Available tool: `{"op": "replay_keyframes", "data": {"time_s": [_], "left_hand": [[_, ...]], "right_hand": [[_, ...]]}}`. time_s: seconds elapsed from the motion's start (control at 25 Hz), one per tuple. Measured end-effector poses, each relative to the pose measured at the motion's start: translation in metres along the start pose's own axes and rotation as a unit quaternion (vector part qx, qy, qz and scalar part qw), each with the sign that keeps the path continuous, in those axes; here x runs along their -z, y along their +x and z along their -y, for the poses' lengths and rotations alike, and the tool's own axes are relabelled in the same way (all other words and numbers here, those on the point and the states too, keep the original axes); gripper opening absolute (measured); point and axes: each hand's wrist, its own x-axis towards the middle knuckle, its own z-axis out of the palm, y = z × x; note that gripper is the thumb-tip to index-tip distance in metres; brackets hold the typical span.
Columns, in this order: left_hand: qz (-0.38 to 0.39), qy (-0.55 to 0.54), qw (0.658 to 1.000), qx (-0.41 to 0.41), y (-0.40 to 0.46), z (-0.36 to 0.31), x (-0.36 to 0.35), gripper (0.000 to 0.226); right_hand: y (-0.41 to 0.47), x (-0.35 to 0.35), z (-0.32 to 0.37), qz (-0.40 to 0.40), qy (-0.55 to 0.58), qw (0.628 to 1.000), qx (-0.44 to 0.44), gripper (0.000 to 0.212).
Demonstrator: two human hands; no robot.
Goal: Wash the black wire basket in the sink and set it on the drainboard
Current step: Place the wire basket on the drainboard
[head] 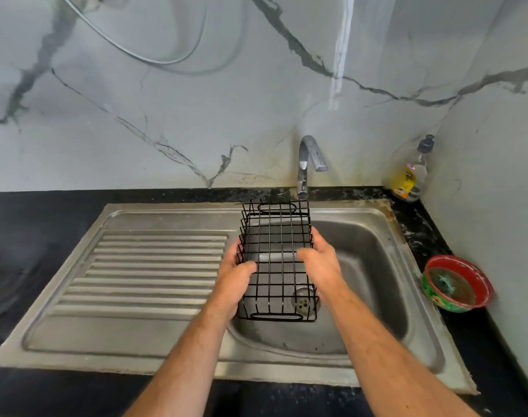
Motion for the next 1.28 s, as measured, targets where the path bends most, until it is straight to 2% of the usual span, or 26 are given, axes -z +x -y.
{"op": "replay_keyframes", "data": {"time_s": [0.32, 0.52, 0.68, 0.96, 1.28], "left_hand": [[-0.052, 0.003, 0.999, -0.012, 0.022, -0.016, 0.152, 0.079], [-0.053, 0.033, 0.998, -0.009, 0.039, -0.015, 0.271, 0.077], [-0.039, 0.038, 0.998, 0.013, 0.054, -0.006, 0.331, 0.078], [-0.017, 0.038, 0.998, 0.038, 0.074, 0.009, 0.366, 0.081], [0.013, 0.07, 0.997, 0.042, 0.09, 0.023, 0.378, 0.081]], "right_hand": [[-0.013, -0.144, 0.029, 0.024, 0.037, 0.999, 0.02, 0.081], [-0.027, -0.267, 0.034, 0.039, 0.033, 0.999, 0.001, 0.075], [-0.023, -0.332, 0.027, 0.042, 0.035, 0.998, -0.015, 0.083], [-0.007, -0.375, 0.013, 0.028, 0.016, 0.999, -0.028, 0.08], [0.001, -0.389, -0.004, 0.02, 0.013, 0.999, -0.046, 0.079]]}}
